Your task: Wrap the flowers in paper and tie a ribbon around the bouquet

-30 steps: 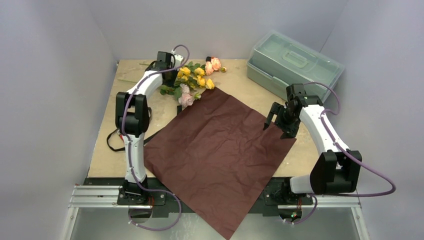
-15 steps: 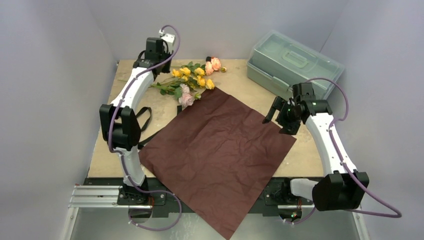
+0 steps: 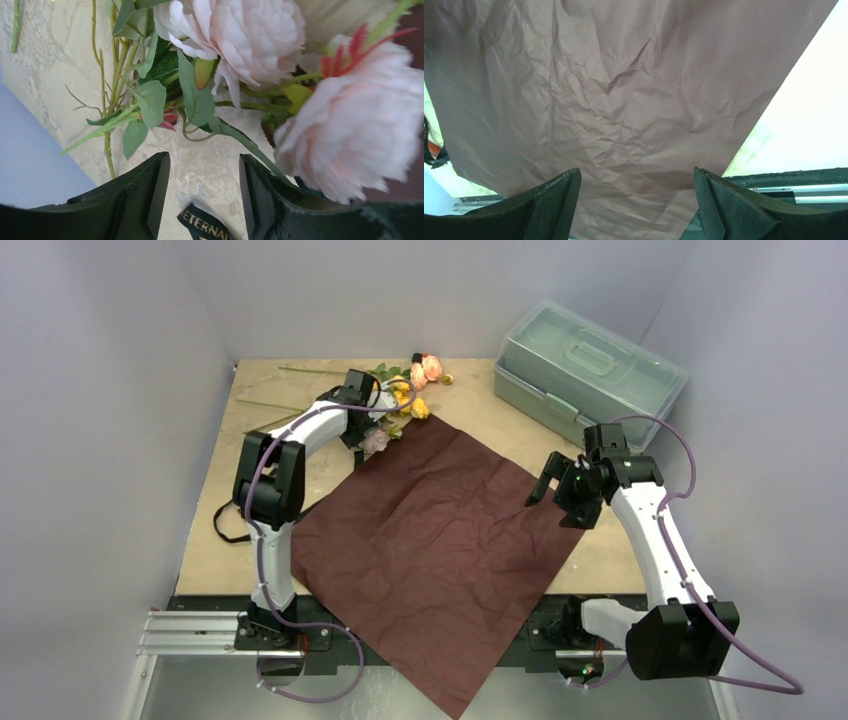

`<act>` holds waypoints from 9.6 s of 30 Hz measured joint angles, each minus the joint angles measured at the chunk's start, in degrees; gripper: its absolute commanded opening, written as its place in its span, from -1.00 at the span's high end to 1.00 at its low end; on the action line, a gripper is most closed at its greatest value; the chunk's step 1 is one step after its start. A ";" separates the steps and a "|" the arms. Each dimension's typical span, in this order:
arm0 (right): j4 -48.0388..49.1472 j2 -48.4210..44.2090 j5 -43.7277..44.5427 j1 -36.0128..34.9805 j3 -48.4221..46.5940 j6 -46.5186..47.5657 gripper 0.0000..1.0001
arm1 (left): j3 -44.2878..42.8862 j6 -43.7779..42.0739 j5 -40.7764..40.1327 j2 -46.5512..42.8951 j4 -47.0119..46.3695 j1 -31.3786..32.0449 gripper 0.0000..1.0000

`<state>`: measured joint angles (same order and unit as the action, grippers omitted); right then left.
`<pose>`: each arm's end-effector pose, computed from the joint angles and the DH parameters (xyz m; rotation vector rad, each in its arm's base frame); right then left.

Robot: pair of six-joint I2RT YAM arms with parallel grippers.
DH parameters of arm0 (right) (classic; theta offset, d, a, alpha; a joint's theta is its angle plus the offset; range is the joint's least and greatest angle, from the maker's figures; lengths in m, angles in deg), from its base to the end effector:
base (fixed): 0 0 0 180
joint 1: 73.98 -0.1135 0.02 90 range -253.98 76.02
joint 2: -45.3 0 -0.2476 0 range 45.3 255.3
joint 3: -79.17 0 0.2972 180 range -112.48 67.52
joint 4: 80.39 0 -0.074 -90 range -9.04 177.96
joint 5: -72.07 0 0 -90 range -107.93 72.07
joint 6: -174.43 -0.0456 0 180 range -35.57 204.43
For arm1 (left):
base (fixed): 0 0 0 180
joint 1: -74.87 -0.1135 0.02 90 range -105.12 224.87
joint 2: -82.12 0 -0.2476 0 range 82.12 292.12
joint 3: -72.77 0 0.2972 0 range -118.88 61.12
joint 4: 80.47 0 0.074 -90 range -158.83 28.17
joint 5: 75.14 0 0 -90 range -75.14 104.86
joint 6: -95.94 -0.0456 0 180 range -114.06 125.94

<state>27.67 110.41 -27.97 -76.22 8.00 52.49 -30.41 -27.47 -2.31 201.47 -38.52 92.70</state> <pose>0.2594 0.0181 0.2610 0.6578 2.6832 0.4053 0.4695 -0.1369 0.1467 1.0189 2.3829 0.4875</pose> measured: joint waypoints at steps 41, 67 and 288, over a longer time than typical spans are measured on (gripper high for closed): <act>2.73 21.24 -1.68 -0.13 -9.97 -0.59 -0.79 | -8.02 -9.44 -3.02 14.23 -18.27 -0.57 1.00; 11.37 10.19 -10.36 -3.89 -10.01 -0.35 -0.78 | -19.39 20.61 -1.55 -7.50 -8.87 -1.42 1.00; 16.94 2.40 4.98 -22.10 2.29 -6.82 -0.23 | 13.22 77.31 19.82 -5.70 -6.54 12.24 -0.30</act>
<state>44.61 112.81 -22.99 -98.32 10.29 45.67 -17.18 49.84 17.52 195.76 -45.06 104.94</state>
